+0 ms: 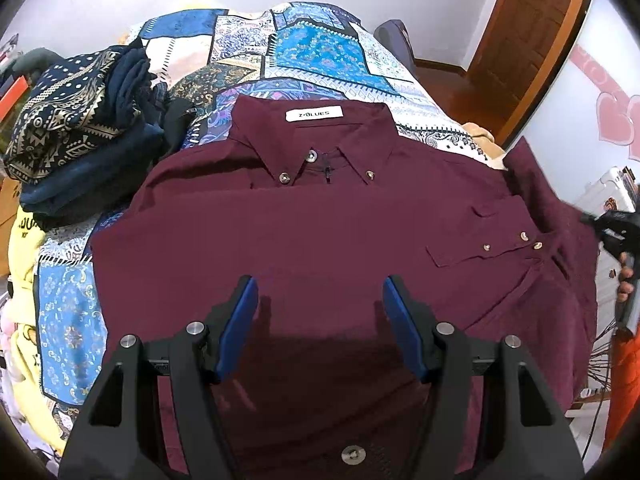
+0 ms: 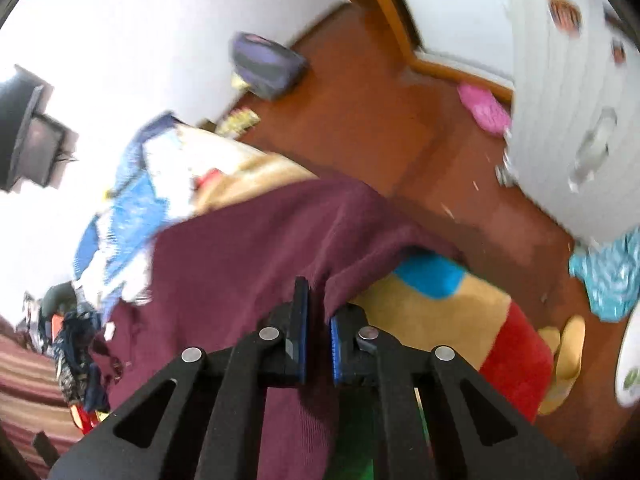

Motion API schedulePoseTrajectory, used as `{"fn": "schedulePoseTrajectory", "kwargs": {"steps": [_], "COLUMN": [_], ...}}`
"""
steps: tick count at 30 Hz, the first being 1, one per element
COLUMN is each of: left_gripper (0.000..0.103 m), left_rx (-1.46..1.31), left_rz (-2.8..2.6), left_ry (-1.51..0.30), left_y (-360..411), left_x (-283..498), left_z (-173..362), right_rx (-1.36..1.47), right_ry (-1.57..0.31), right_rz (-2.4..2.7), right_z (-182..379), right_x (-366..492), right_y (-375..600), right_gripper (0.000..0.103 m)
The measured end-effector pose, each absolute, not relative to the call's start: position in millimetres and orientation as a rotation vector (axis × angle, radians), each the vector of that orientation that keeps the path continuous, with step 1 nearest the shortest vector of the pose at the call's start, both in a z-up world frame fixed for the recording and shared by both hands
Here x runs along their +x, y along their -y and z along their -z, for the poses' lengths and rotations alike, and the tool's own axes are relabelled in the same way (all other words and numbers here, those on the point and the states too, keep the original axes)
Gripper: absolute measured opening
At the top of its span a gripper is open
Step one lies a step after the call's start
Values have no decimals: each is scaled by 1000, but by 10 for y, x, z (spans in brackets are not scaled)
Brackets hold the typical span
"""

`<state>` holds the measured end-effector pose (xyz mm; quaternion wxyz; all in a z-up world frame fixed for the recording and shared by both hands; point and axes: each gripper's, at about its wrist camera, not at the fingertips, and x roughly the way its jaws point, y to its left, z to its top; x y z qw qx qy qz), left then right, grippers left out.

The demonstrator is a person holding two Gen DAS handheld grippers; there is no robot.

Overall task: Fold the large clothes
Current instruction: 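Grasp the other sleeve with the right gripper and lift it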

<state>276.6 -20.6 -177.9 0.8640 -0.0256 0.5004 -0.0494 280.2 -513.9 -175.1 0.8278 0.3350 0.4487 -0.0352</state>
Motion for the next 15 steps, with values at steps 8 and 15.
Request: {"fn": "schedulePoseTrajectory", "kwargs": {"steps": [8, 15], "left_gripper": [64, 64], "left_rx": [-68, -84], "left_rz": [162, 170], "left_ry": [-976, -961], "left_y": [297, 235], "left_x": [2648, 2559], "left_z": [1546, 1511], "right_rx": [510, 179], "right_ry": [-738, -723], "right_rz": [-201, -360], "right_z": [739, 590], "right_x": [2548, 2438], "right_y": [4296, 3130], "right_gripper": [5, 5]}}
